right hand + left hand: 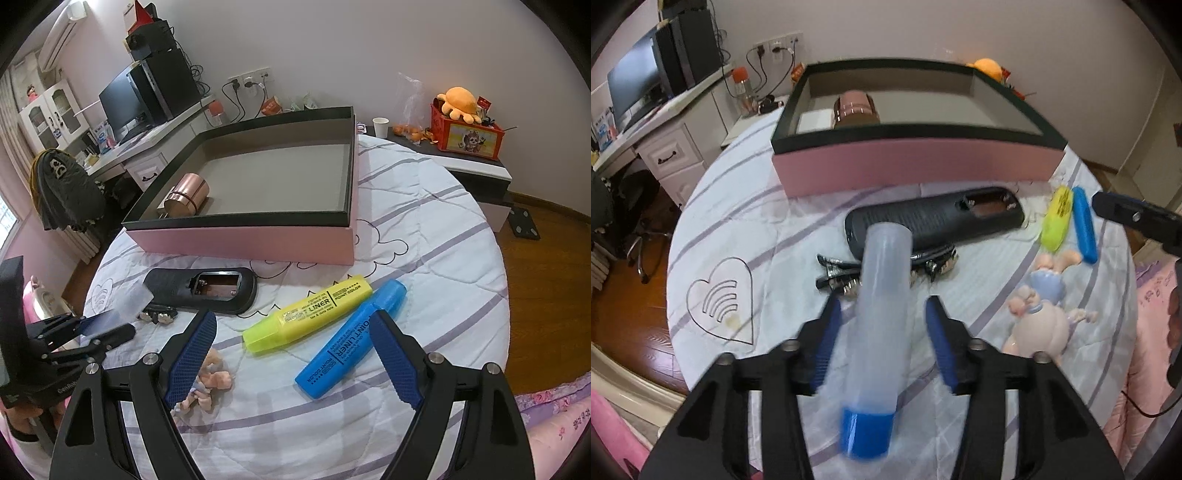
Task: Organize rigid objects
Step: 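Lift the clear tube with the left gripper toward the pink box, then lower the clear tube into the pink box and open the left gripper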
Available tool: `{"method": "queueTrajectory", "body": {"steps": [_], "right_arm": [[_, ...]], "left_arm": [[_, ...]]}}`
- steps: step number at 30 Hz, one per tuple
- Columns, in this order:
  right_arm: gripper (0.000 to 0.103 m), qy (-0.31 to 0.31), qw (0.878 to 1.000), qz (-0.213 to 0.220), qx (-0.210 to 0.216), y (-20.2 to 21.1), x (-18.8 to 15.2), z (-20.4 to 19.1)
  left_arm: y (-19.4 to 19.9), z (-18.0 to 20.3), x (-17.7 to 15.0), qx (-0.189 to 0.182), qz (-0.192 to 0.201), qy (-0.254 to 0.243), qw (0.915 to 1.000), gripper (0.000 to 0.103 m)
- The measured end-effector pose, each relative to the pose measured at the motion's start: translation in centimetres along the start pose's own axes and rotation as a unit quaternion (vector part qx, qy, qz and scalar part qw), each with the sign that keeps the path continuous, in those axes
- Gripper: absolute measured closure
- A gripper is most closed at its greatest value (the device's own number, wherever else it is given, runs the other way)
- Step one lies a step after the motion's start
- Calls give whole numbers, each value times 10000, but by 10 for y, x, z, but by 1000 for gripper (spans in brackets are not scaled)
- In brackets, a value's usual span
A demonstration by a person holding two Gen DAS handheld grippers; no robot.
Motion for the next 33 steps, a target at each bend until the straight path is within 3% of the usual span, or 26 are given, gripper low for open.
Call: {"method": "queueTrajectory", "body": {"steps": [2,4,12,18,28,33], "right_arm": [[17,-7,10000,3,2,0,0,1],[17,-16,10000,-7,4,0,-1,0],[17,-51,10000,43,-60,4,1,6],[17,1,9997,216,-134,12,19,12],[17,68,9987,476,-194,3,63,30],[17,29,9986,504,-158,-10,75,44]], "left_arm": [[-7,1,-3,-43,-96,16,9999,55],[-7,0,-3,8,-29,24,10000,76],[27,7,13,-354,349,62,9987,77],[40,24,59,-450,690,122,9965,77],[-4,61,144,-706,662,192,9951,77],[-34,71,181,-639,622,338,9954,77]]}}
Point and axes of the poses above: each gripper's, at about its wrist camera, not at the fingertips, and y roughly against the way its jaws point, z to its right, x to its top, the point moved 7 cm from there along -y, roughly the way its jaws point, and after that the axes turned 13 degrees about y, right-handed, at the moved point
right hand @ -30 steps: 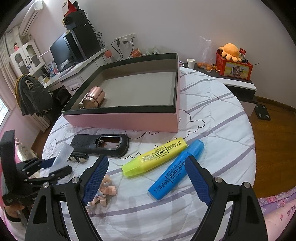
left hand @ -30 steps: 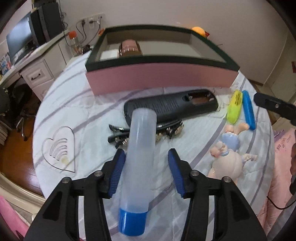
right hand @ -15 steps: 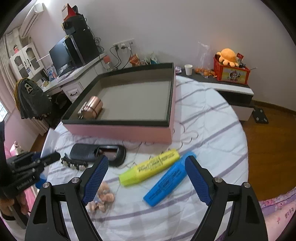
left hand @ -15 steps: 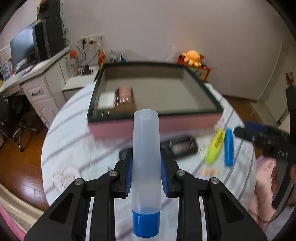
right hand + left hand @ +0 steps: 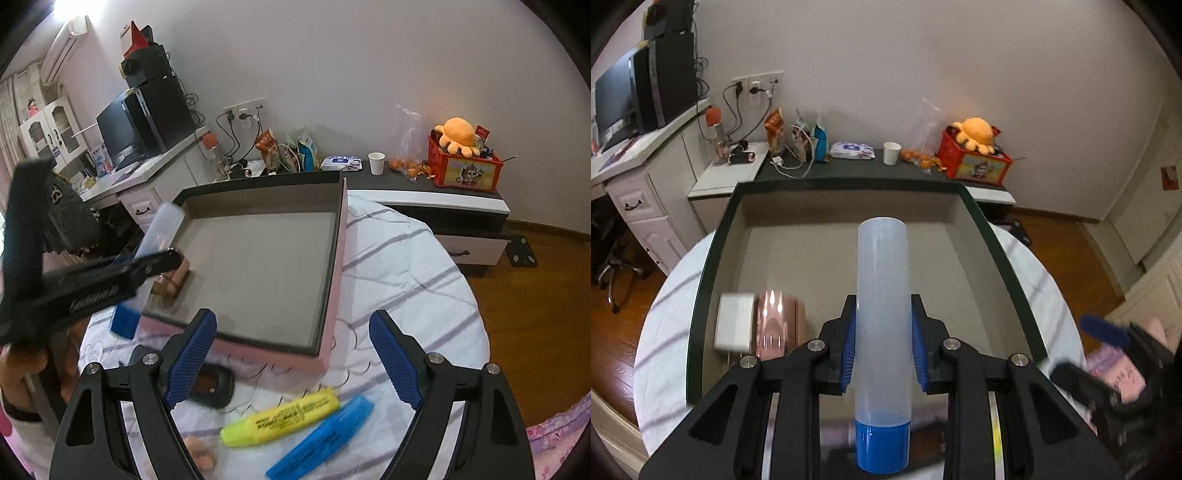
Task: Organize rigid objects
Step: 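Lower the clear tube into the pink box and open the left gripper, then withdraw the left gripper from the box toward the black hair clip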
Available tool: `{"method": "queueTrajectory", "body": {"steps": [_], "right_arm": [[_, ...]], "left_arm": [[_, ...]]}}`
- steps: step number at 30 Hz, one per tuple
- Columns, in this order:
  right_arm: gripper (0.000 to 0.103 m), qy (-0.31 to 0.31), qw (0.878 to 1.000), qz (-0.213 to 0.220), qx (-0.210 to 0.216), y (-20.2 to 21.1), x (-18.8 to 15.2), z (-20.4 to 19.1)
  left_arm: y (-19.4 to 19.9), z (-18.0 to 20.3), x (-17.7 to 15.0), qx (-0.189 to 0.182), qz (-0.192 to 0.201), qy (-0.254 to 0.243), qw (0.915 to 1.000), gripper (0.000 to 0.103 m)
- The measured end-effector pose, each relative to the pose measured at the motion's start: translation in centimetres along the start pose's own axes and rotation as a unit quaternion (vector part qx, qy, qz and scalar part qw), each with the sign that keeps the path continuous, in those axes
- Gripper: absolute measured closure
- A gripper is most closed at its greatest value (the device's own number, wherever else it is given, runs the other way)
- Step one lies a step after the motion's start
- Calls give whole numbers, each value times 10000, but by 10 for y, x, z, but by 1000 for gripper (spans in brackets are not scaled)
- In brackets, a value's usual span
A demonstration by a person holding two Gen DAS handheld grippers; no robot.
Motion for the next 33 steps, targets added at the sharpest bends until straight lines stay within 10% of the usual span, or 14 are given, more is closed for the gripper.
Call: {"method": "queueTrajectory", "body": {"steps": [15,22,33], "right_arm": [[17,-36,9995,-289,153,-36,-6,9],[17,-66,9996,-252,113,-26,-8,6],[17,-99,9999,-36,-17,19,-16,-14]], "left_arm": [[-66,-21,-16,623,-482,444,9959,76],[-38,-22,-19,490,-352,526,9968,30],[97,-36,-28,749,795,170,9939,2]]}}
Point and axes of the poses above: each gripper's, at about its wrist camera, not at the fingertips, and y roughly against the way its jaws point, z to its right, x to its top, the point moved 7 cm from there along -y, roughly the way its jaws point, and after that the axes turned 13 degrees about y, right-handed, at the moved point
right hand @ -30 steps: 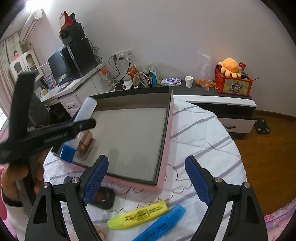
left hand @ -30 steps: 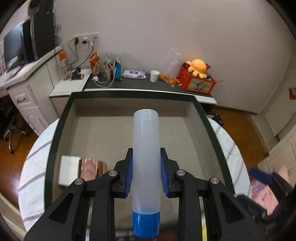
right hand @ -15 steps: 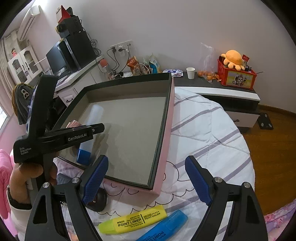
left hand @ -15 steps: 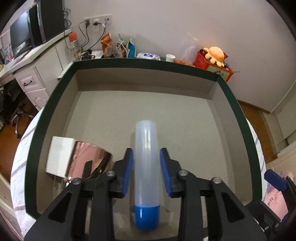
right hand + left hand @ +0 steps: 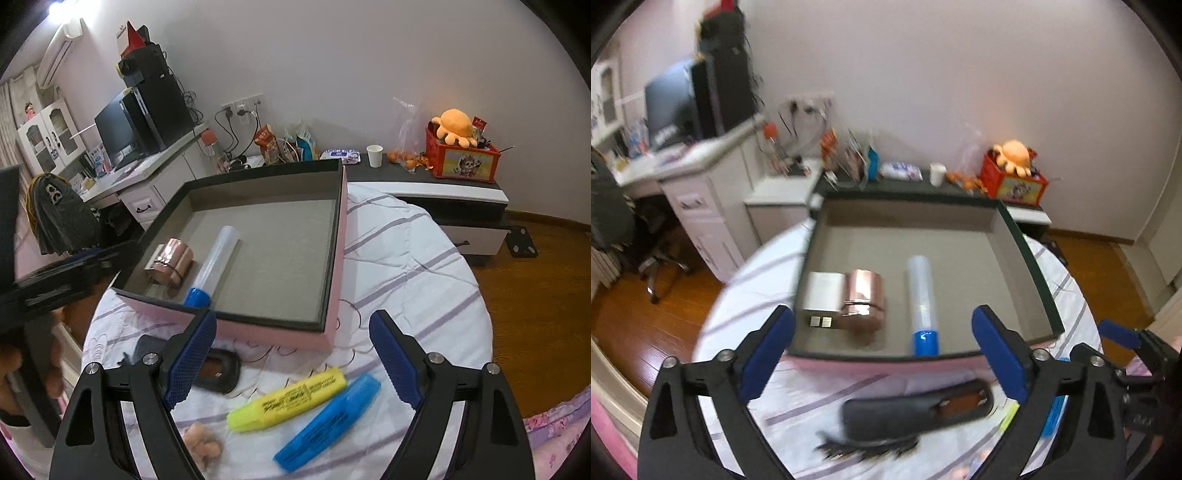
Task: Organize rigid objects
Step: 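Withdraw the left gripper from the box toward the black hair clip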
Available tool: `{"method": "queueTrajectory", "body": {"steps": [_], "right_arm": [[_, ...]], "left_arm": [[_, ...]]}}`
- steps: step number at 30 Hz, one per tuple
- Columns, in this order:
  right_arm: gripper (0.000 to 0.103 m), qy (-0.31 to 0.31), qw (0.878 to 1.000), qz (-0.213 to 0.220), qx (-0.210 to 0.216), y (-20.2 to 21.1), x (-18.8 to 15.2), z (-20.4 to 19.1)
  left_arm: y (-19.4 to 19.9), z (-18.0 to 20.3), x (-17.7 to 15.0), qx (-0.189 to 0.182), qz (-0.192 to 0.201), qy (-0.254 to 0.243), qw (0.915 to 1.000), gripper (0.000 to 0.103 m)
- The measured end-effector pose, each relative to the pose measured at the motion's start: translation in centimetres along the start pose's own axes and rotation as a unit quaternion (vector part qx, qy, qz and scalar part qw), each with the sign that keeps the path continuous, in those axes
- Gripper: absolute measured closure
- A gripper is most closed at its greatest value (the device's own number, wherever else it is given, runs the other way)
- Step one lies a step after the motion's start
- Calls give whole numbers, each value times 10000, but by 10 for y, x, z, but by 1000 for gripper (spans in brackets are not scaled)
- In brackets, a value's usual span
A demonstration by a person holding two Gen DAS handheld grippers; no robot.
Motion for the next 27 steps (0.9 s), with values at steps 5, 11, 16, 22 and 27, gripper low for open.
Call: {"method": "queueTrajectory", "body": {"steps": [5,11,16,22,27], "right_arm": [[17,21,9999,150,-65,26,-6,-14],[17,122,9992,326,-193,57,-15,-31],[17,88,9992,254,-307,68,-31,-36],[17,-23,9991,138,-402,72,-50,-33],[17,-125,9989,10,-460,69,-63,-25]], "left_arm": [[59,-17,-2,-8,578,-94,9983,0],[89,-30,-28,-4,719,-243,9971,0],[89,-31,-55,9,491,-343,9982,0],[74,-6,-97,-88,92,-827,9965,0],[52,16,-133,-141,-346,-1185,9923,0]]}}
Point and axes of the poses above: each gripper's, at about its wrist camera, not at the fingertips, and y roughly against the way its jaws point, z to its right, x to its top, the point moved 7 cm from there along -y, roughly the way its jaws point, and after that the axes turned 13 degrees about y, right-handed, at the moved point
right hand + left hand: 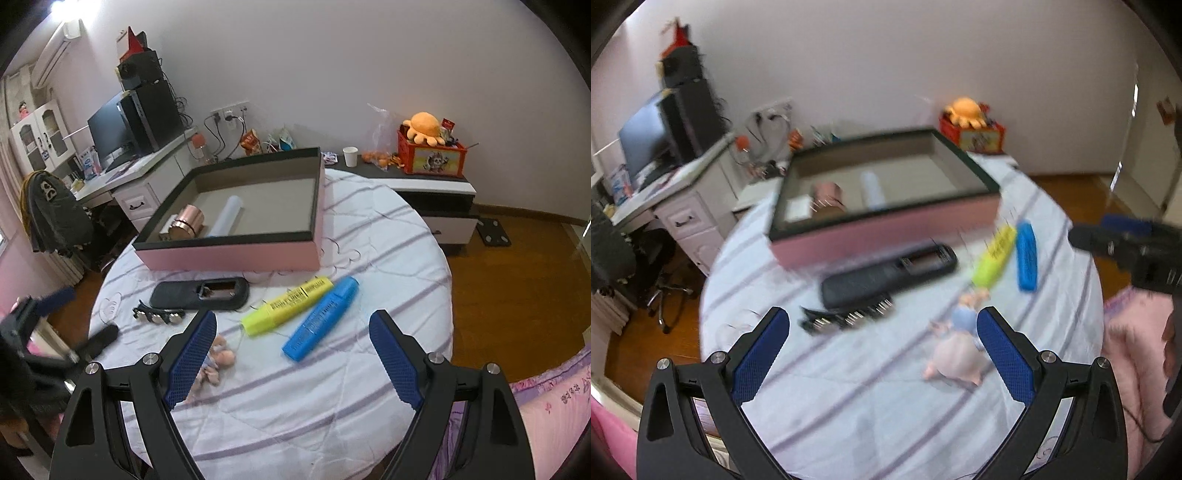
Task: Organize rigid objects
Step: 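Withdraw the left gripper from the box toward the black hair clip, then grasp the black studded hair clip with the left gripper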
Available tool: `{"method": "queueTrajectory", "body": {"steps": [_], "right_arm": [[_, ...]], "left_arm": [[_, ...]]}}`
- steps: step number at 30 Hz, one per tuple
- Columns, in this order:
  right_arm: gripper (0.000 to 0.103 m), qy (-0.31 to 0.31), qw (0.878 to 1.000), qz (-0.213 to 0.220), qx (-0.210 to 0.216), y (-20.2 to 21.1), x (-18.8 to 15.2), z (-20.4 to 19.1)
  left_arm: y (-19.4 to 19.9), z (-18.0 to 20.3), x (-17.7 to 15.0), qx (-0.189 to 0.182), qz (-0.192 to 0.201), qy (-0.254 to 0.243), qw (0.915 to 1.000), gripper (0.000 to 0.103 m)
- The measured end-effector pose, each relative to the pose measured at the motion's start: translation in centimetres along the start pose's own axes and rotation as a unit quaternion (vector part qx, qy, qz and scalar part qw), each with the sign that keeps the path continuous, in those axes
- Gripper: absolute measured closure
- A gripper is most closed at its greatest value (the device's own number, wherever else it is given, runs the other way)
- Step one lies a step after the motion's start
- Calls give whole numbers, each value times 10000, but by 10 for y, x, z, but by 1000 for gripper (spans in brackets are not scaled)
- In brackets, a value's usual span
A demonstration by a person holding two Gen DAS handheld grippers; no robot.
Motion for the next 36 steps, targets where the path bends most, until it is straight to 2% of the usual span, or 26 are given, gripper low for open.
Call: {"method": "queueTrajectory", "body": {"steps": [6,12,14,19,23,28,31,34,35,36], "right_arm": [[17,-60,9999,-127,8,-7,-11,10],[17,-210,9993,-310,-82,-20,-23,26],[17,-250,9990,-369,-74,-25,-26,28],[17,-200,9989,-413,-6,-33,-26,24],[17,-149,9990,-423,87,-41,-21,17],[17,-109,9985,-516,174,-56,-17,9],[17,-85,9980,-596,214,-64,-16,6],[17,-61,9977,-650,207,-68,-14,3],[17,-62,9976,-654,205,-69,-13,3],[17,-65,9976,-660,201,-69,-13,4]], "left_arm": [[-23,24,-27,30,-361,-313,9989,0],[-24,23,-24,-12,-308,-239,9992,0],[-23,15,-21,-30,-306,-248,9992,0],[-25,-32,-6,141,-186,-77,9997,0],[-40,-58,-4,312,-289,-184,9989,0],[-61,-64,-2,29,-462,-123,9989,0],[-71,-59,3,-56,-438,-304,9986,0],[-86,-59,4,-163,-573,-319,9977,1],[-89,-59,4,-203,-649,-302,9972,1],[-91,-59,3,-256,-708,-270,9968,7]]}}
Point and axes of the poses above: each gripper's, at about its wrist camera, not at the fingertips, and y roughly against the way its jaws point, z to its right, x to its top, the point moved 7 cm from there along -y, roughly the way its jaws point, and after that the axes turned 13 degrees about y, right-handed, at the moved point
